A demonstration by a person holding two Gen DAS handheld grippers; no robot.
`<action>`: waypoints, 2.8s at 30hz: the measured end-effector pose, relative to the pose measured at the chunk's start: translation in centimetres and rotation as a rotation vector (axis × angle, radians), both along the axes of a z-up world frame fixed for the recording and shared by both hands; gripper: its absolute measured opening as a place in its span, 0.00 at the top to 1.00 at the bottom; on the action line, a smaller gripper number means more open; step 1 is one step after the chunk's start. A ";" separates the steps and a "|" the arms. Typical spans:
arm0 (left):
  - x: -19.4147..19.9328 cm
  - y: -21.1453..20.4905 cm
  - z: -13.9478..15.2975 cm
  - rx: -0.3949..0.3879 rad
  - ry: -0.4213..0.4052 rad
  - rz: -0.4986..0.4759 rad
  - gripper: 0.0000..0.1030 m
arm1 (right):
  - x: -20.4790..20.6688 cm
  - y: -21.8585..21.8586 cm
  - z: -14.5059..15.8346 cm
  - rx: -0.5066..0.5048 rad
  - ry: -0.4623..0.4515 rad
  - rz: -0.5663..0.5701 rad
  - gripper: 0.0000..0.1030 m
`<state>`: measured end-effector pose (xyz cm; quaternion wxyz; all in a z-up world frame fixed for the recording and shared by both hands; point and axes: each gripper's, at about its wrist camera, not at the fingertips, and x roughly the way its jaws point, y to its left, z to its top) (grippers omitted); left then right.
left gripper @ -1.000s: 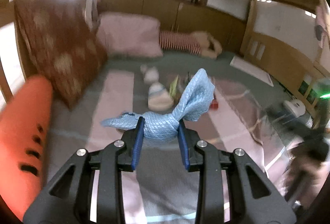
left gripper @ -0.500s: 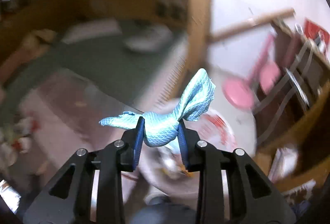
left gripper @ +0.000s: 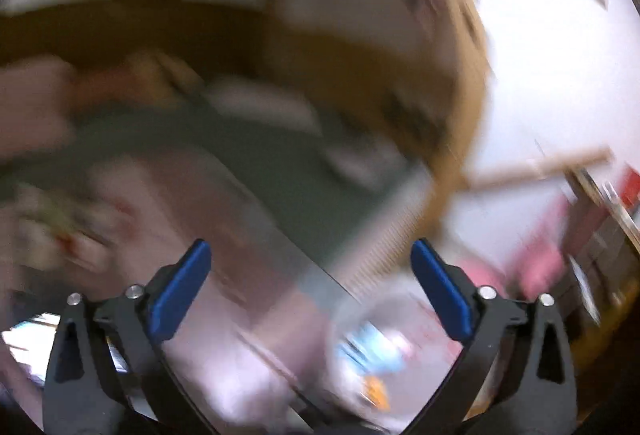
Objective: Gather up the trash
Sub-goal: 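Move both tools back over the bed toward the remaining trash, then grasp the white tissue with the left tool while the right tool grasps the clear plastic bag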
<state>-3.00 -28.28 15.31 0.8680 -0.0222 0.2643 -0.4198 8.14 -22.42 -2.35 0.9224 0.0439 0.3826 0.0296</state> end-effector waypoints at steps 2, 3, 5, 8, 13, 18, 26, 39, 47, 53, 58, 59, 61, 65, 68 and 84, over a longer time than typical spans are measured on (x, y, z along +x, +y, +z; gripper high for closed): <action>2.4 6.5 1.3 -0.043 -0.031 0.180 0.03 | 0.2 0.1 -0.1 -0.010 0.001 0.004 0.03; 4.2 10.0 1.3 -0.056 -0.010 0.270 0.03 | 0.4 0.1 -0.2 -0.018 0.003 0.003 0.03; 7.2 14.8 0.0 -0.058 0.046 0.382 0.03 | 0.8 0.1 -0.2 -0.025 0.007 0.002 0.03; 11.4 20.4 -4.9 0.055 0.117 0.571 0.03 | 1.2 -0.3 -0.1 -0.037 -0.008 -0.014 0.03; 14.2 25.0 -13.7 0.125 0.234 0.739 0.03 | 1.5 -1.9 1.2 -0.075 -0.094 -0.065 0.03; 14.0 23.3 -15.5 0.211 0.206 0.696 0.03 | 2.2 -4.0 1.8 -0.055 -0.117 -0.087 0.03; 14.7 22.8 -17.1 0.213 0.267 0.642 0.03 | 2.4 -3.4 1.1 -0.046 -0.077 -0.074 0.03; 14.9 22.6 -17.6 0.223 0.280 0.651 0.03 | 3.2 -3.5 0.0 -0.043 -0.038 -0.071 0.03; 16.6 20.0 -19.9 0.257 0.290 0.618 0.03 | 5.2 -7.2 0.2 0.018 -0.042 -0.167 0.03; 20.1 12.3 -22.4 0.327 0.280 0.492 0.13 | 5.7 -11.5 0.5 0.108 -0.057 -0.270 0.03; 24.3 7.4 -24.5 0.348 0.272 0.473 0.31 | 6.3 -13.7 -0.4 0.129 -0.033 -0.302 0.03; 25.4 6.7 -25.1 0.335 0.293 0.471 0.34 | 6.5 -14.1 -0.6 0.131 -0.031 -0.304 0.03; 27.5 5.4 -26.3 0.341 0.319 0.474 0.45 | 7.0 -14.8 -1.1 0.147 -0.025 -0.301 0.04; 30.1 4.1 -28.2 0.343 0.369 0.441 0.58 | 8.9 -15.6 -2.9 0.210 0.004 -0.275 0.08; 30.1 4.6 -28.9 0.328 0.390 0.412 0.90 | 10.7 -15.7 -4.4 0.309 0.027 -0.249 0.14; 15.2 21.7 -12.8 0.134 0.238 0.476 0.96 | 18.2 -18.3 -14.4 0.980 0.153 -0.356 0.66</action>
